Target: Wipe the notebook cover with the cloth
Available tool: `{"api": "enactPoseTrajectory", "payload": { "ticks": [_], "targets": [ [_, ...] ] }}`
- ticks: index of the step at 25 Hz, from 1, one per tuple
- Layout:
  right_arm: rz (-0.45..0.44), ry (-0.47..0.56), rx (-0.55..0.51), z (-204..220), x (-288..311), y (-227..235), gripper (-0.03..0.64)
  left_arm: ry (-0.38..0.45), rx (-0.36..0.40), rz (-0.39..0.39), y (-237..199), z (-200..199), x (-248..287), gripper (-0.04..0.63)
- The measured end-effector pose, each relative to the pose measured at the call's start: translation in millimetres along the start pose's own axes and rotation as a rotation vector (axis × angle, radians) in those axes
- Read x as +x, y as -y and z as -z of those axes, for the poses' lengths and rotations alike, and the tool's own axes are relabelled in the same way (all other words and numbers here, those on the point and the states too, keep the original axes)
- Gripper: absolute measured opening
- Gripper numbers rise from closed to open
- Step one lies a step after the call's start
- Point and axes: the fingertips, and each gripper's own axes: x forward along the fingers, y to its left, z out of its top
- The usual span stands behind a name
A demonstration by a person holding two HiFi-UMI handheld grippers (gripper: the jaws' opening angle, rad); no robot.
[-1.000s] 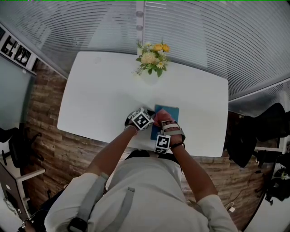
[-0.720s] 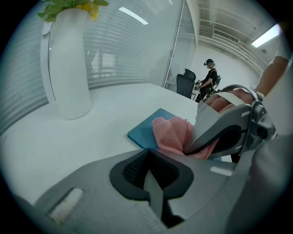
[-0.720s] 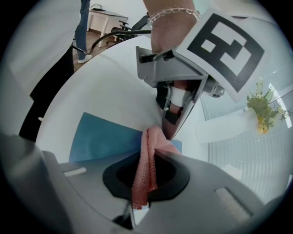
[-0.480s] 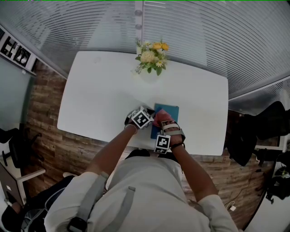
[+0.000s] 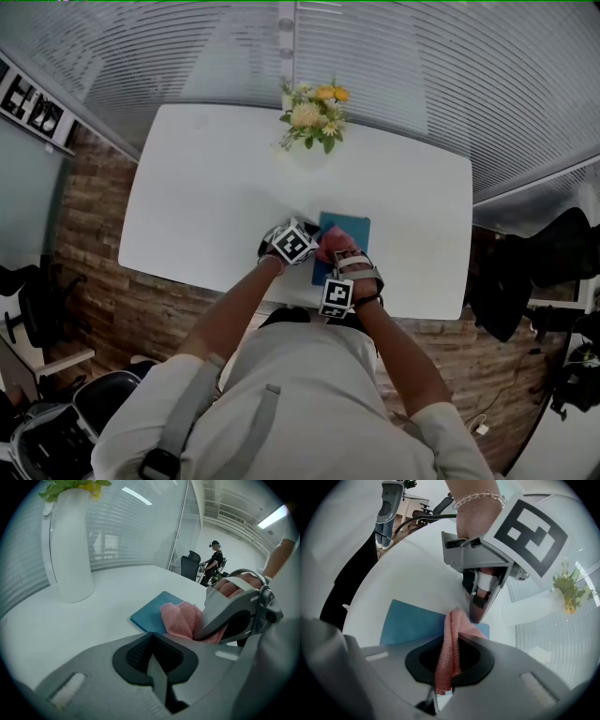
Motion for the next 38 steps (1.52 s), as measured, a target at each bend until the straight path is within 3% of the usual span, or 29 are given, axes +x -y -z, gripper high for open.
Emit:
{"api": "enactPoseTrajectory", "payload": {
  "ticks": [38],
  "targets": [
    [-0.066,0.036,0.026,-7,-17,-28,0.005,-0.001,0.001,0.004,0,1,2,0.002]
  ]
}}
